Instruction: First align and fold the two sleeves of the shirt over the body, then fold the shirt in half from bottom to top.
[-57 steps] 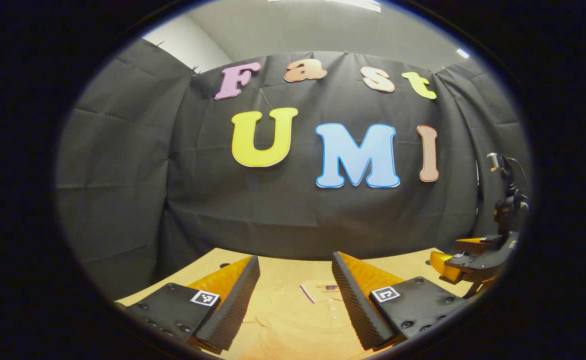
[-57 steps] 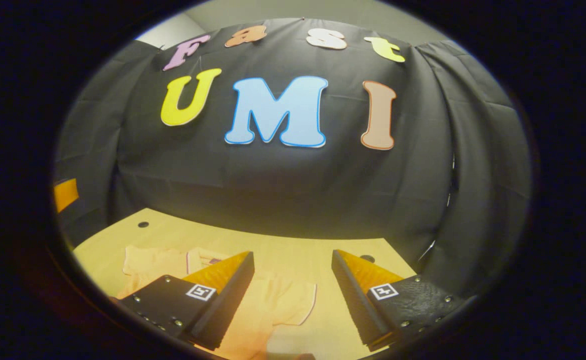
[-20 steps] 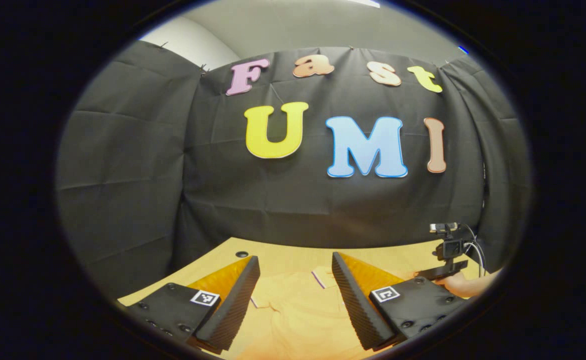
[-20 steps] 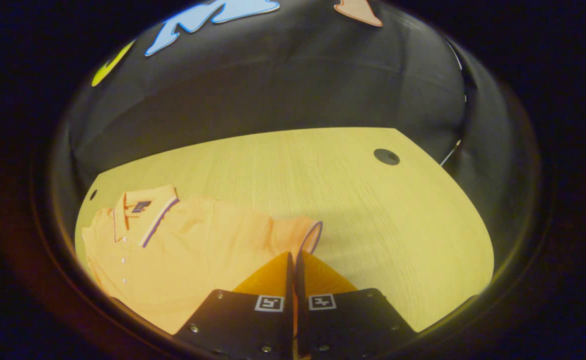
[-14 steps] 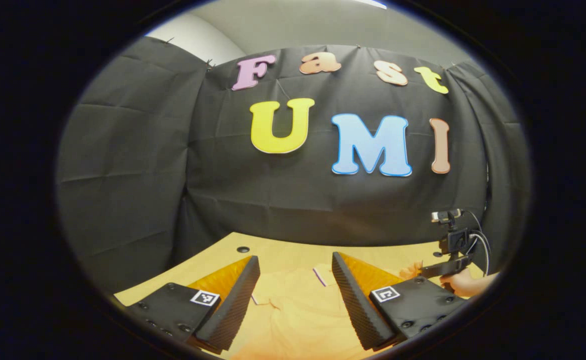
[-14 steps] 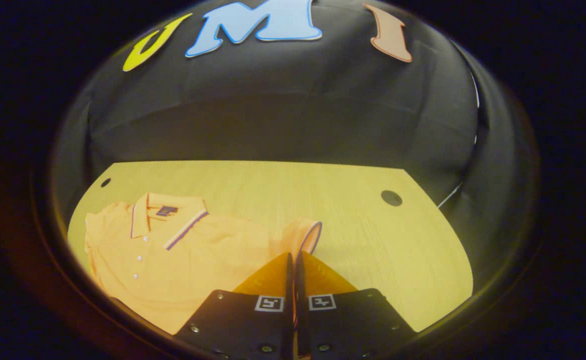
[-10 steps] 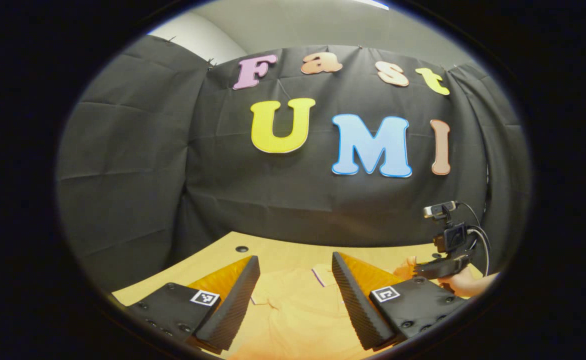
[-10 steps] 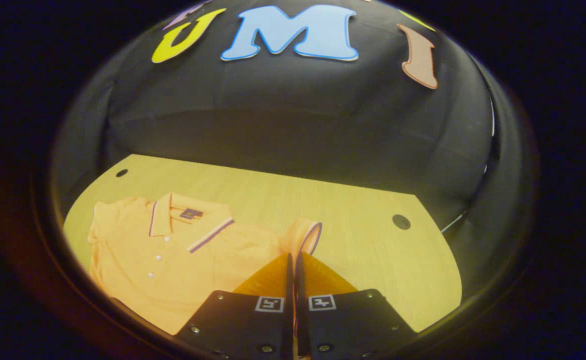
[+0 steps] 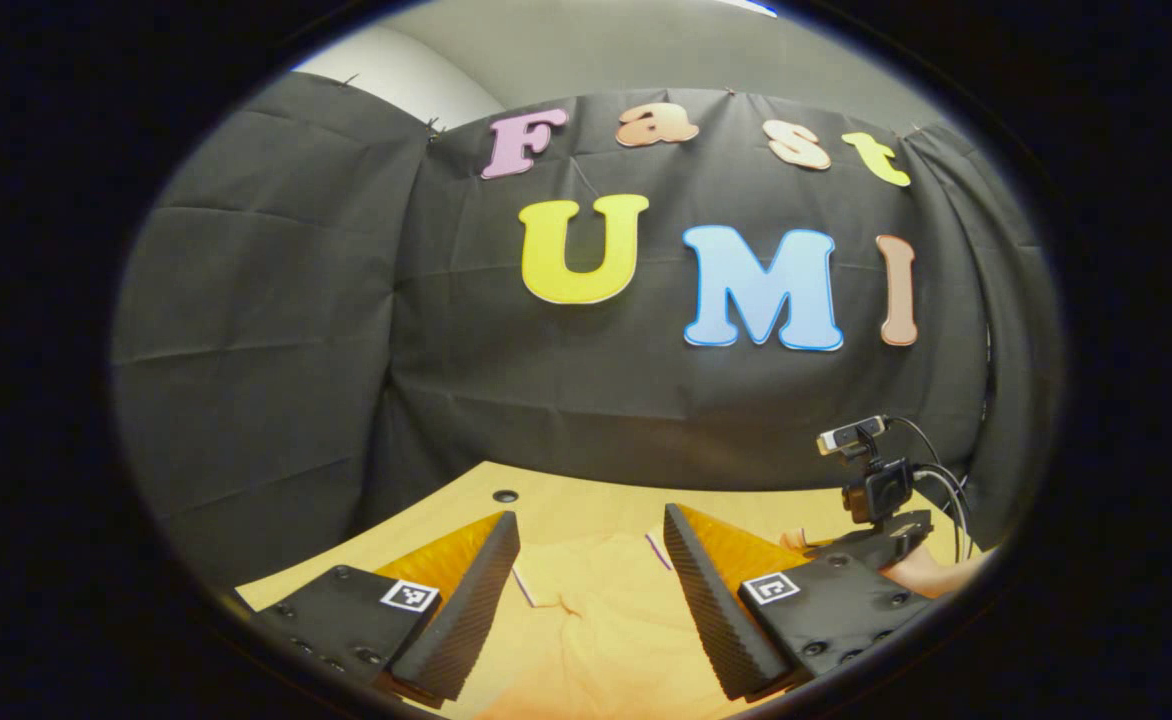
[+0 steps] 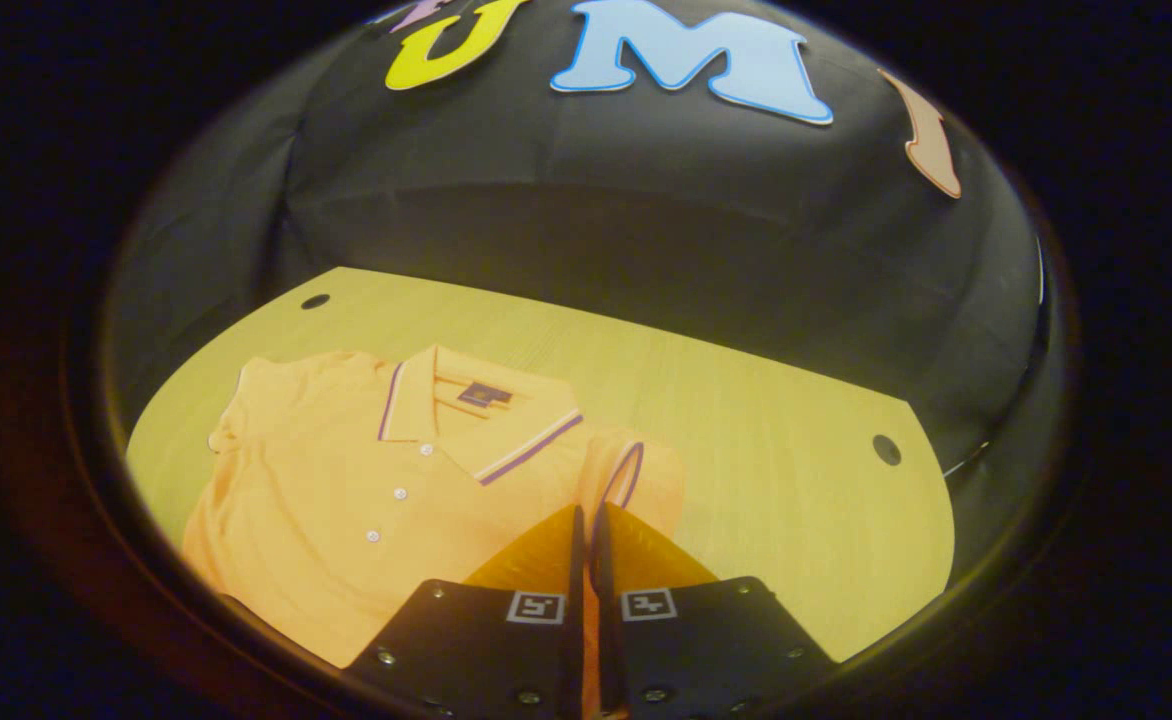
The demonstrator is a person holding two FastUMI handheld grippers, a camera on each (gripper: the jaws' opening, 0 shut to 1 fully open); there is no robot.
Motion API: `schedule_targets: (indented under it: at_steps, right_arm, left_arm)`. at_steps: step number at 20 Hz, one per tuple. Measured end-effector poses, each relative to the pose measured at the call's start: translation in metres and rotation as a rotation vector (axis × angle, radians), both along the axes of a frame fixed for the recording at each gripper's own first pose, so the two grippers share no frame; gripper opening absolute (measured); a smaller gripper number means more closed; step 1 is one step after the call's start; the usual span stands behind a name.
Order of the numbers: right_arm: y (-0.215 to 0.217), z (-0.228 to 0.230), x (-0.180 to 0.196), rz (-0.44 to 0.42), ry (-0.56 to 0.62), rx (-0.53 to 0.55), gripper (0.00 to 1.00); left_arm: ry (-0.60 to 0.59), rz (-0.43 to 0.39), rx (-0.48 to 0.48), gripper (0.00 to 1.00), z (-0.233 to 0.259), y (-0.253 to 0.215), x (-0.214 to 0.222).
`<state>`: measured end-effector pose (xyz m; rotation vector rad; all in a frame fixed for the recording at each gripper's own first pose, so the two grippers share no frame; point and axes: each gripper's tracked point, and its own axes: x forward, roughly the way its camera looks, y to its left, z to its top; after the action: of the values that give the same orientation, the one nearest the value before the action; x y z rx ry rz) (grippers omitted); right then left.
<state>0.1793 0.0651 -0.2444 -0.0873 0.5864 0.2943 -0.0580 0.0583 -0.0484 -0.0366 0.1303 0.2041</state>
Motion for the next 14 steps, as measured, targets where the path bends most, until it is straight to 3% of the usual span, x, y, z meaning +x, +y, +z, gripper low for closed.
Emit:
schedule_targets:
  at_steps: [5, 6, 8, 9, 11, 14]
  right_arm:
    - [0.014, -0.008, -0.009, 0.044, 0.039, 0.021, 0.12]
    - [0.013, -0.007, -0.010, 0.041, 0.041, 0.023, 0.23]
    - [0.013, 0.002, -0.012, 0.032, 0.034, 0.027, 0.35]
    - [0.014, 0.009, -0.016, 0.030, 0.025, 0.040, 0.34]
    - [0.014, 0.030, -0.022, 0.026, -0.004, 0.071, 0.65]
    - [0.005, 0.072, -0.036, -0.001, -0.083, 0.084, 0.85]
  left_arm:
    - [-0.001, 0.006, 0.004, 0.98, -0.001, 0.010, 0.005]
    - [-0.003, 0.001, 0.002, 0.98, -0.002, 0.010, 0.007]
    - [-0.007, -0.011, -0.001, 0.98, -0.003, 0.011, 0.013]
    - [-0.007, -0.019, -0.004, 0.98, -0.005, 0.011, 0.016]
    - [-0.008, -0.033, -0.018, 0.98, -0.011, 0.014, 0.028]
    - [0.008, -0.053, -0.057, 0.98, -0.030, 0.022, 0.053]
